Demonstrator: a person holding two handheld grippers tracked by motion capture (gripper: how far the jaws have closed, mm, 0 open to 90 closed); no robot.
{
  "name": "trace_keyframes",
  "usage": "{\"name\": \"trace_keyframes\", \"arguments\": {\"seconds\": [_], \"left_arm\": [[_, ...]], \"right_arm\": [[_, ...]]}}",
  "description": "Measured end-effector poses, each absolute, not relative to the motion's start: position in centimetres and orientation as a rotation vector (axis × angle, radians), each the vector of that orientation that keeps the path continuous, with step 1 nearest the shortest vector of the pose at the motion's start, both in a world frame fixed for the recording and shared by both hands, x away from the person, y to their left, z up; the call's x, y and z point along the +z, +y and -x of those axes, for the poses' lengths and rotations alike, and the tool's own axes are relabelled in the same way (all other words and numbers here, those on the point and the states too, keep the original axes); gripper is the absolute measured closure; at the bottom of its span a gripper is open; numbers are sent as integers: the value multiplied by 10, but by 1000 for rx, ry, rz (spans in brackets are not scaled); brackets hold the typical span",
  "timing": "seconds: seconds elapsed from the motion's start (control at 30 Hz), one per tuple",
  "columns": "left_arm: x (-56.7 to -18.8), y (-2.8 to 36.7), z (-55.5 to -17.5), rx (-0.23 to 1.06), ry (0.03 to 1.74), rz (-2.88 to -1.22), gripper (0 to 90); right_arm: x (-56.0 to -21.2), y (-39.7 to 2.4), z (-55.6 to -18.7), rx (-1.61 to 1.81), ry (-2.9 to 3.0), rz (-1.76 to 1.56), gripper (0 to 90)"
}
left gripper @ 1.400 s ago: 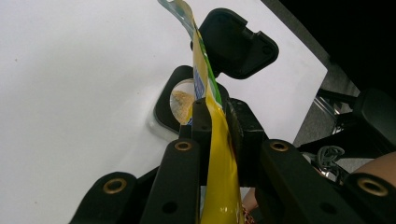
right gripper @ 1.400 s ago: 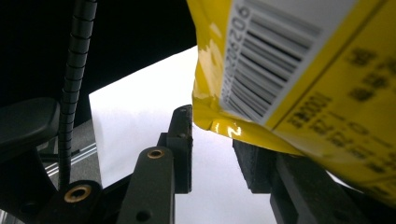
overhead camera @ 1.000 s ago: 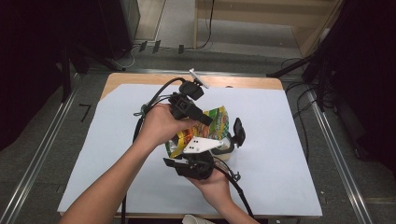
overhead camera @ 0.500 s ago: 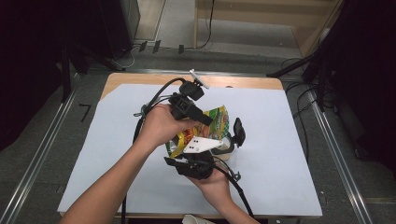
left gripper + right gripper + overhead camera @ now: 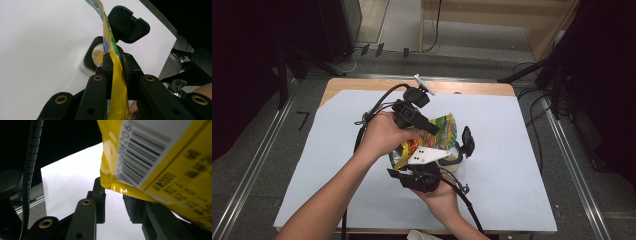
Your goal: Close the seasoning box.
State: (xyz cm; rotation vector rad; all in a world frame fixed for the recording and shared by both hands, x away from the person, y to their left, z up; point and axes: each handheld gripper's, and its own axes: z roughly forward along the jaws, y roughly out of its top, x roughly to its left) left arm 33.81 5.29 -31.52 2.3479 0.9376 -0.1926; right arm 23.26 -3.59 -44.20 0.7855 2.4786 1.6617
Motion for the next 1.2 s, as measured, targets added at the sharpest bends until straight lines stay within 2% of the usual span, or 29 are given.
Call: {"name": "trace_keyframes", "arguments": {"seconds": [1.2], "left_arm": [[-317, 51, -340, -200, 940, -2341, 820]], "right_arm": [[-439, -36, -231, 1684, 2474, -791, 740]]}}
